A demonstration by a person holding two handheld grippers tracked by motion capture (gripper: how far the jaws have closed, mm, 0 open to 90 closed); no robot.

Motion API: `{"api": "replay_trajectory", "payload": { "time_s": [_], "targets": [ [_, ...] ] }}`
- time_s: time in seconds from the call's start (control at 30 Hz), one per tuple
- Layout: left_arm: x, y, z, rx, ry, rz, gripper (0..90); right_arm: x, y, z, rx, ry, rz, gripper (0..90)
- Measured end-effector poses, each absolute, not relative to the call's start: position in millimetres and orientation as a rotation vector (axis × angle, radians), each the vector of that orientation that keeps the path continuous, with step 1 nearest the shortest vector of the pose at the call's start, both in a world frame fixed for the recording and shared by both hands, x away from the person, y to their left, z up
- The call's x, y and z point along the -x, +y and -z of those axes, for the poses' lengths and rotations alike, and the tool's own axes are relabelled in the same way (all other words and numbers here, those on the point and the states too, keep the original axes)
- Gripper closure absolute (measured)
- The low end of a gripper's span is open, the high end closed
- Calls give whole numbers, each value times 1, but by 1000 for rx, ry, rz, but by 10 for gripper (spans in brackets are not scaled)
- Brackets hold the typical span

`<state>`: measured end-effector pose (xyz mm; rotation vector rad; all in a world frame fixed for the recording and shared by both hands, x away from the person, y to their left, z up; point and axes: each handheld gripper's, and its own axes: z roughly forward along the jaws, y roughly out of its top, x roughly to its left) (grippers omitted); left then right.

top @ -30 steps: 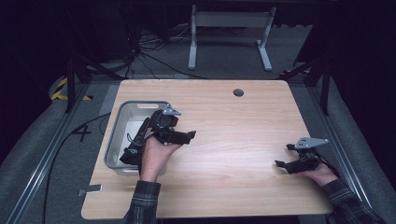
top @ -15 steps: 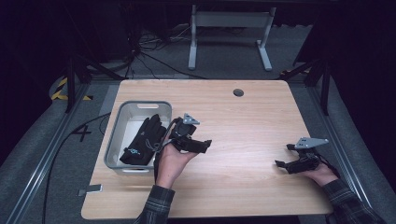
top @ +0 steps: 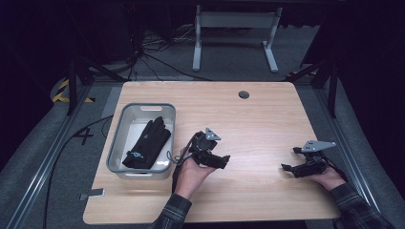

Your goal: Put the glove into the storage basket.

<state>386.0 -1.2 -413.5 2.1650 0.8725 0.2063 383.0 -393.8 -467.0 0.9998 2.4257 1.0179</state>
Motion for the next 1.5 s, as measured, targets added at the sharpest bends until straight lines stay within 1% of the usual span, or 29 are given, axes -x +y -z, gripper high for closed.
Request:
{"api": "replay_trajectory", "payload": {
  "time_s": [0.27, 0.43, 0.5, 0.73, 0.83, 1.0, 1.07, 1.5],
  "targets": [
    [-378, -15, 431, -2191, 862, -215, 129, -383, -394, 467, -999, 2426, -1018, 82],
    [-374, -22, 442, -2214, 857, -218, 94, -383, -394, 467, -997, 2427, -1018, 81],
    [-373, -25, 445, -2216, 852, -228, 92, -383, -394, 467, -997, 2427, -1018, 81],
    [-370, -39, 461, -2282, 837, -219, 66, -383, -394, 467, -998, 2429, -1018, 79],
    [-369, -44, 465, -2306, 824, -238, 51, -383, -394, 467, -998, 2429, -1018, 79],
    [-368, -47, 470, -2300, 803, -263, 29, -383, -394, 467, -998, 2429, -1018, 79],
    [-368, -47, 473, -2284, 788, -283, 0, -383, -394, 467, -998, 2429, -1018, 78],
    [-368, -46, 475, -2279, 762, -278, 0, -383, -394, 467, -998, 2429, -1018, 78]
  ]
}}
